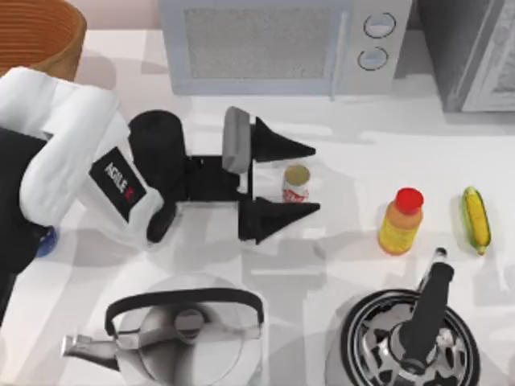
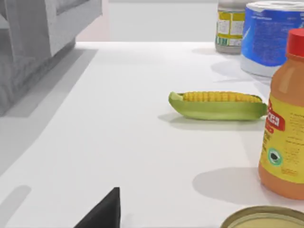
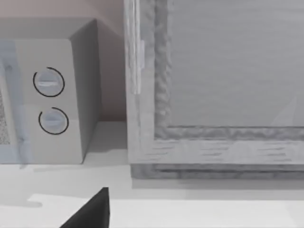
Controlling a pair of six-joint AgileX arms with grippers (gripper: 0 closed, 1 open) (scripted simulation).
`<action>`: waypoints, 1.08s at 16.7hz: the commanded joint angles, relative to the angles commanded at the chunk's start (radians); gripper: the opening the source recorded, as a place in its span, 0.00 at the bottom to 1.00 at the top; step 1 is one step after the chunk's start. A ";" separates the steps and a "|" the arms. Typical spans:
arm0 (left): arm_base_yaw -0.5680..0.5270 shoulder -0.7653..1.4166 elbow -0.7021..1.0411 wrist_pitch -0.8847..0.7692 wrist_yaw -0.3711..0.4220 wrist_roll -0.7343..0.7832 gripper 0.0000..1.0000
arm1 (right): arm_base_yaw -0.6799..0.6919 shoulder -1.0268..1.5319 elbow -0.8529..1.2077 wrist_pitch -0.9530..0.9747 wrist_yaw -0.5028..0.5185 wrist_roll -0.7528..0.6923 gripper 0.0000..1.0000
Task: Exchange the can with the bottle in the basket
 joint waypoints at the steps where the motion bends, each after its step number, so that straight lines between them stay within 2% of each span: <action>1: 0.000 0.000 0.000 0.000 0.000 0.000 1.00 | 0.000 0.000 0.000 0.000 0.000 0.000 1.00; 6: 0.007 -0.010 -0.006 -0.006 -0.007 0.000 1.00 | 0.000 0.000 0.000 0.000 0.000 0.000 1.00; 9: 0.028 -0.103 -0.055 -0.058 -0.062 -0.001 1.00 | 0.000 0.000 0.000 0.000 0.000 0.000 1.00; 13: 0.073 -0.374 -0.188 -0.198 -0.196 -0.004 1.00 | 0.000 0.000 0.000 0.000 0.000 0.000 1.00; 18: 0.143 -0.937 -0.435 -0.458 -0.432 -0.009 1.00 | 0.000 0.000 0.000 0.000 0.000 0.000 1.00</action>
